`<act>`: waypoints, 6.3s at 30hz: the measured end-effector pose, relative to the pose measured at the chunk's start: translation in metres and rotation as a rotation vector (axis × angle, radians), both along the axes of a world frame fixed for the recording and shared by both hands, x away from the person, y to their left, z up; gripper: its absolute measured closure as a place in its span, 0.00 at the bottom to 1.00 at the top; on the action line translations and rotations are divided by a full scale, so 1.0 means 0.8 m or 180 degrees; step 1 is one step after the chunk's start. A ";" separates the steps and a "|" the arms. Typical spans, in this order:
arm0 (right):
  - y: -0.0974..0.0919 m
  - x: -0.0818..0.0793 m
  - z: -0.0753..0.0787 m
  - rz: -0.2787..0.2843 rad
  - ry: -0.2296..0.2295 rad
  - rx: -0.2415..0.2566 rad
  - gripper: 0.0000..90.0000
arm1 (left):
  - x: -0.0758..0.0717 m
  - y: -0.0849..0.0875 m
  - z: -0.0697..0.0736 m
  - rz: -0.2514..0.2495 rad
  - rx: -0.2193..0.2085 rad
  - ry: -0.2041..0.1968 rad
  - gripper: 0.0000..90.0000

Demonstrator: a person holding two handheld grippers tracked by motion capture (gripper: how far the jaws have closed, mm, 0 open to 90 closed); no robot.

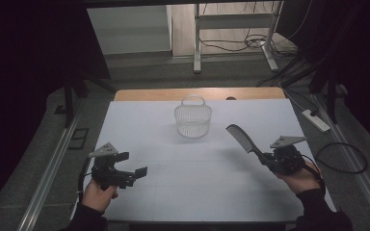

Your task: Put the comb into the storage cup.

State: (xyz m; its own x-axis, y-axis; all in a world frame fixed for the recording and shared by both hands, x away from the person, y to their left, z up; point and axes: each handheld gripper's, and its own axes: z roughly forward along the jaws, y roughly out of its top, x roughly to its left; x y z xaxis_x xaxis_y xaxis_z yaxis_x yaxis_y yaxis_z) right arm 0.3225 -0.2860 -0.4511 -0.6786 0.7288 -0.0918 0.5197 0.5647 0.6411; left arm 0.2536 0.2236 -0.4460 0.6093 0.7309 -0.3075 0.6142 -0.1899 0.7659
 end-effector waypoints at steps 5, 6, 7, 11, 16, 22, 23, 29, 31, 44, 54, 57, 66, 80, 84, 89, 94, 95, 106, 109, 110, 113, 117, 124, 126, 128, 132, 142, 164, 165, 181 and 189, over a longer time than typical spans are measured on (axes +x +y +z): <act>0.006 -0.006 0.003 0.0085 -0.0067 0.0005 0.80 | 0.013 -0.011 0.004 -0.0053 -0.0006 0.0004 0.00; 0.007 -0.007 0.003 0.0103 -0.0089 0.0004 0.80 | 0.016 -0.014 0.005 -0.0066 -0.0012 0.0002 0.00; 0.008 -0.008 0.004 0.0128 -0.0097 0.0007 0.80 | 0.018 -0.016 0.006 -0.0087 -0.0009 -0.0005 0.00; 0.012 -0.012 0.006 0.0184 -0.0145 0.0006 0.80 | 0.027 -0.024 0.010 -0.0129 -0.0019 -0.0052 0.00; 0.018 -0.015 0.007 0.0243 -0.0193 -0.0010 0.80 | 0.038 -0.031 0.015 -0.0175 -0.0091 -0.0081 0.00; 0.025 -0.018 0.009 0.0323 -0.0266 -0.0015 0.80 | 0.051 -0.042 0.017 -0.0224 -0.0136 -0.0060 0.00; 0.026 -0.019 0.009 0.0327 -0.0271 -0.0010 0.80 | 0.053 -0.045 0.018 -0.0234 -0.0141 -0.0053 0.00; 0.033 -0.022 0.010 0.0403 -0.0333 -0.0023 0.80 | 0.061 -0.056 0.025 -0.0246 -0.0158 -0.0023 0.00; 0.036 -0.023 0.010 0.0429 -0.0361 -0.0019 0.80 | 0.065 -0.059 0.028 -0.0238 -0.0149 -0.0019 0.00; 0.050 -0.030 0.013 0.0541 -0.0442 0.0006 0.80 | 0.089 -0.072 0.034 -0.0343 -0.0188 0.0059 0.00; 0.064 -0.036 0.013 0.0646 -0.0516 -0.0007 0.80 | 0.101 -0.084 0.041 -0.0487 -0.0205 0.0112 0.00; 0.068 -0.037 0.012 0.0674 -0.0536 -0.0017 0.80 | 0.104 -0.088 0.041 -0.0532 -0.0216 0.0118 0.00; 0.083 -0.044 0.010 0.0780 -0.0580 -0.0055 0.80 | 0.104 -0.094 0.039 -0.0626 -0.0307 0.0148 0.00; 0.103 -0.058 0.007 0.1011 -0.0764 -0.0109 0.80 | 0.100 -0.107 0.034 -0.0750 -0.0414 0.0209 0.00; 0.108 -0.061 0.007 0.1058 -0.0804 -0.0114 0.80 | 0.101 -0.108 0.032 -0.0798 -0.0455 0.0263 0.00; 0.115 -0.067 0.007 0.1132 -0.0881 -0.0111 0.80 | 0.102 -0.112 0.028 -0.0850 -0.0477 0.0307 0.00; 0.121 -0.071 0.008 0.1185 -0.0921 -0.0107 0.80 | 0.103 -0.116 0.027 -0.0898 -0.0546 0.0360 0.00; 0.122 -0.072 0.008 0.1199 -0.0931 -0.0103 0.80 | 0.103 -0.117 0.026 -0.0907 -0.0557 0.0362 0.00; 0.132 -0.082 0.009 0.1307 -0.1044 -0.0097 0.80 | 0.104 -0.126 0.021 -0.0983 -0.0652 0.0536 0.00; 0.133 -0.083 0.010 0.1315 -0.1068 -0.0094 0.80 | 0.105 -0.126 0.021 -0.1007 -0.0668 0.0626 0.00; 0.133 -0.084 0.010 0.1317 -0.1073 -0.0097 0.80 | 0.106 -0.126 0.021 -0.1000 -0.0664 0.0656 0.00; 0.134 -0.084 0.010 0.1329 -0.1092 -0.0115 0.80 | 0.106 -0.126 0.021 -0.0988 -0.0677 0.0722 0.07; 0.135 -0.085 0.009 0.1338 -0.1114 -0.0136 0.80 | 0.107 -0.124 0.022 -0.0999 -0.0765 0.0797 0.26; 0.135 -0.086 0.009 0.1358 -0.1125 -0.0143 0.80 | 0.109 -0.119 0.020 -0.0977 -0.0964 0.0925 0.58; 0.135 -0.086 0.009 0.1361 -0.1127 -0.0147 0.80 | 0.109 -0.119 0.020 -0.0969 -0.0993 0.0952 0.65; 0.135 -0.085 0.008 0.1364 -0.1135 -0.0149 0.80 | 0.109 -0.119 0.019 -0.0982 -0.1009 0.0964 0.72; 0.135 -0.085 0.008 0.1370 -0.1152 -0.0153 0.80 | 0.109 -0.119 0.019 -0.1009 -0.1054 0.0999 0.83; 0.138 -0.085 0.002 0.1372 -0.1277 -0.0317 0.79 | 0.109 -0.117 0.013 -0.1017 -0.1408 0.1226 0.93; 0.136 -0.079 0.007 0.1203 -0.1194 -0.0157 0.52 | 0.103 -0.115 0.026 -0.1028 -0.1331 0.0973 0.93; 0.135 -0.078 0.007 0.1186 -0.1162 -0.0136 0.51 | 0.103 -0.114 0.026 -0.1028 -0.1331 0.0967 0.93; 0.123 -0.063 0.008 0.0896 -0.0679 0.0089 0.26 | 0.102 -0.103 0.037 -0.0944 -0.1260 0.0781 0.93; 0.115 -0.058 0.009 0.0849 -0.0448 0.0169 0.23 | 0.102 -0.097 0.044 -0.0892 -0.1162 0.0635 0.93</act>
State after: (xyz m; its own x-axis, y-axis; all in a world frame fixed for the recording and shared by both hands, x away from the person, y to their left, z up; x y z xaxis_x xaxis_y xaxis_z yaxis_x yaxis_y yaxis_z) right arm 0.2760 -0.1937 -0.4439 -0.8299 0.5330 -0.1650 0.2617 0.6330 0.7286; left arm 0.3348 0.1459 -0.4110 0.6702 0.3704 -0.6431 0.7192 -0.1101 0.6860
